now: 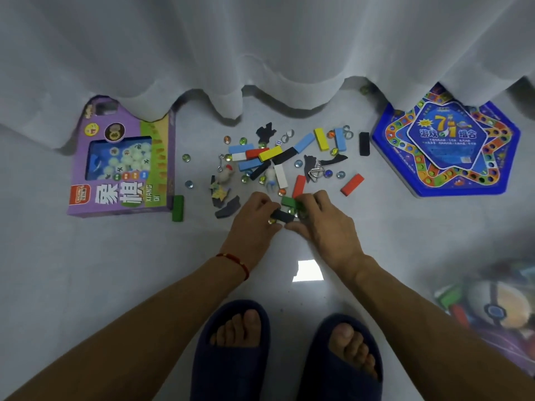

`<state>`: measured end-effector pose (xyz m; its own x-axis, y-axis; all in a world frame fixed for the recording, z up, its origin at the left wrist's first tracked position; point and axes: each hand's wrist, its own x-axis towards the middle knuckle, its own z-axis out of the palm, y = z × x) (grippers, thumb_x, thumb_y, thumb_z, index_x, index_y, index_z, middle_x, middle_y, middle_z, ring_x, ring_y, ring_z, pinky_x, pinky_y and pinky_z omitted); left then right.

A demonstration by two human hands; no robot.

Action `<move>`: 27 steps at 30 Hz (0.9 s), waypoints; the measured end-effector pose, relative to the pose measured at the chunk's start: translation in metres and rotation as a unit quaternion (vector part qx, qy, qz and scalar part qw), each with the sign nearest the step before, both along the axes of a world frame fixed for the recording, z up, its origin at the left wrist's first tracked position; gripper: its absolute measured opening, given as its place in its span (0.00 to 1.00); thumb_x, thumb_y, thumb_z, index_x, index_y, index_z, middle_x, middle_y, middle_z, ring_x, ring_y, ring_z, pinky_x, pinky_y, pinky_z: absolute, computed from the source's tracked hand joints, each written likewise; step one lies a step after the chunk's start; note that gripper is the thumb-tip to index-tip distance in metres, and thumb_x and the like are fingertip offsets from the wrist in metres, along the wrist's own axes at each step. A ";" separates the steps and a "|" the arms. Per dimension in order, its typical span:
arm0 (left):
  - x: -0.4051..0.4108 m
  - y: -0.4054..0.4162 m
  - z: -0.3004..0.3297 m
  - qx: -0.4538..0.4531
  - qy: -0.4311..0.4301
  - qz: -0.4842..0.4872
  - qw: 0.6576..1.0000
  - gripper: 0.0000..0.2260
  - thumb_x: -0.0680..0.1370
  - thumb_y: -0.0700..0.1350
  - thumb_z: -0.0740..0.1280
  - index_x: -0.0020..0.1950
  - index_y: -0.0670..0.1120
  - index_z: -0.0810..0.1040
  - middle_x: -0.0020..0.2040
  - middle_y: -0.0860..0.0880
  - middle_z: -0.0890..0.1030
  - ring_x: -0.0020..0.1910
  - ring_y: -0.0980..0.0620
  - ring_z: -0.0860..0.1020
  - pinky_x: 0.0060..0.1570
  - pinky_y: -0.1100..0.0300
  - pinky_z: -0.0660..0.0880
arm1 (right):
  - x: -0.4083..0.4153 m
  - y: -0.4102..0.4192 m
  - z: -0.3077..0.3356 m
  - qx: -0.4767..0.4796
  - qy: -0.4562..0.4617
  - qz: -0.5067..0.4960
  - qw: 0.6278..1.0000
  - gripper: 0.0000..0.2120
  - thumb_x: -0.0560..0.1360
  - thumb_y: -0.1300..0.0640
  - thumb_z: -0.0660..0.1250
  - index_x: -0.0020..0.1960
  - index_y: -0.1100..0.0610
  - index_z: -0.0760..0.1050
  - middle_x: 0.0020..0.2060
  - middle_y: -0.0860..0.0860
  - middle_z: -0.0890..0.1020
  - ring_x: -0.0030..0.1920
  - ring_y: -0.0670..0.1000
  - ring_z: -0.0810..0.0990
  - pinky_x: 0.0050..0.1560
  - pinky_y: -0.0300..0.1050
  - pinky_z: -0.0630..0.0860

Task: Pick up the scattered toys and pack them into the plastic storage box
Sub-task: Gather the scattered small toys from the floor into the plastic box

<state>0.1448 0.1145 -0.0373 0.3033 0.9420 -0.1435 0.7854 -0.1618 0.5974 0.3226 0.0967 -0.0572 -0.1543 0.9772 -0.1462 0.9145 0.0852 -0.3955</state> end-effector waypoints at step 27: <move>-0.023 -0.056 0.039 -0.468 -0.573 0.376 0.557 0.14 0.81 0.39 0.57 0.62 0.35 0.76 0.45 0.42 0.77 0.38 0.51 0.74 0.35 0.63 0.76 | 0.003 -0.037 0.008 0.015 -0.086 0.017 0.996 0.08 0.84 0.55 0.59 0.59 0.58 0.71 0.50 0.54 0.73 0.37 0.47 0.73 0.41 0.42 0.79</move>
